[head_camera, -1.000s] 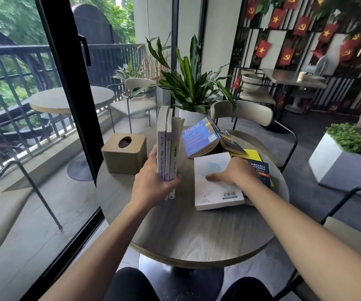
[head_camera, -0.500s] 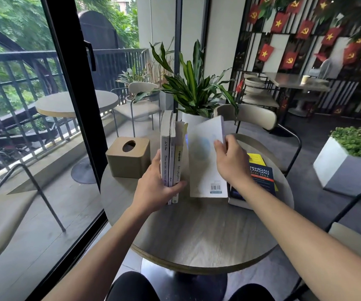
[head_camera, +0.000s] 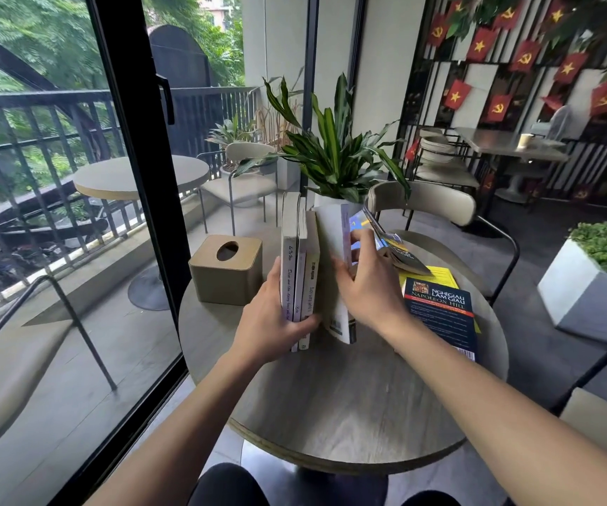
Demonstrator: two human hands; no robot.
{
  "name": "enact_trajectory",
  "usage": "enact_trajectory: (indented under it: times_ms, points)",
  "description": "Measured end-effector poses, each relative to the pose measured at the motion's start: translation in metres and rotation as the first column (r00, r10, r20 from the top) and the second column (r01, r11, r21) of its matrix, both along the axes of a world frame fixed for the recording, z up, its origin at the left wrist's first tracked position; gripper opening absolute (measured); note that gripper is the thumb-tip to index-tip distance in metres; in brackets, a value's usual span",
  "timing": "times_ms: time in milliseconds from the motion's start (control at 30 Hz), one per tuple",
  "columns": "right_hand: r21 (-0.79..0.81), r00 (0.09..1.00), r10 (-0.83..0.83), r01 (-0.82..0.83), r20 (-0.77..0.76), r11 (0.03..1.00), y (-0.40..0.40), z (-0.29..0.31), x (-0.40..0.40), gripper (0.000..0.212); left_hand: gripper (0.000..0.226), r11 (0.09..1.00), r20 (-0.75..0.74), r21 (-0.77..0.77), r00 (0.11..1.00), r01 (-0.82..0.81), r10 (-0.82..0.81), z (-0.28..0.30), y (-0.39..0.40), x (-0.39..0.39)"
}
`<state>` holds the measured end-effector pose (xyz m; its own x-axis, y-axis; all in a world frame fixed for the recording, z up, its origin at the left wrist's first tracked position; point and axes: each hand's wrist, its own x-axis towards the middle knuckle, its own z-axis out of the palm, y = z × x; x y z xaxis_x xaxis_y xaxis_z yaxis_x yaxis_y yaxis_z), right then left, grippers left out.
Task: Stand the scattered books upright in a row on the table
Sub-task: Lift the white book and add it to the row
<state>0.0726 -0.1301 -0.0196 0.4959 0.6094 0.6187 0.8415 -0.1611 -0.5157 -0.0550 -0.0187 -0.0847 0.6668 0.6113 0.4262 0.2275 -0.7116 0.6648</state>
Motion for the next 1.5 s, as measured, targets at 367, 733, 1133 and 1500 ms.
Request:
enact_trajectory:
  times_ms: [367,733,1133,1500]
  points:
    - [0.126,0.949,0.163,-0.133,-0.269,0.983,-0.005,-0.016,-0.009,0.038,0.091,1.0,-0.002,-0.013,1.0,0.005,-0.005,0.001,-0.002,0.0]
    - [-0.024,0.755,0.337,-0.423,-0.563,0.906,-0.009,-0.005,-0.01,0.066,0.119,0.993,-0.052,-0.061,0.993,0.106,-0.109,-0.001,0.002,0.0]
    - [-0.029,0.751,0.345,-0.435,-0.563,0.9,0.016,-0.011,-0.01,0.093,0.082,0.993,0.074,0.077,0.993,0.091,-0.096,0.011,0.0,-0.008]
    - [-0.075,0.813,0.328,-0.41,-0.481,0.909,0.031,-0.019,-0.004,0.106,0.103,0.995,0.041,0.039,0.995,-0.089,0.087,-0.005,0.006,0.004]
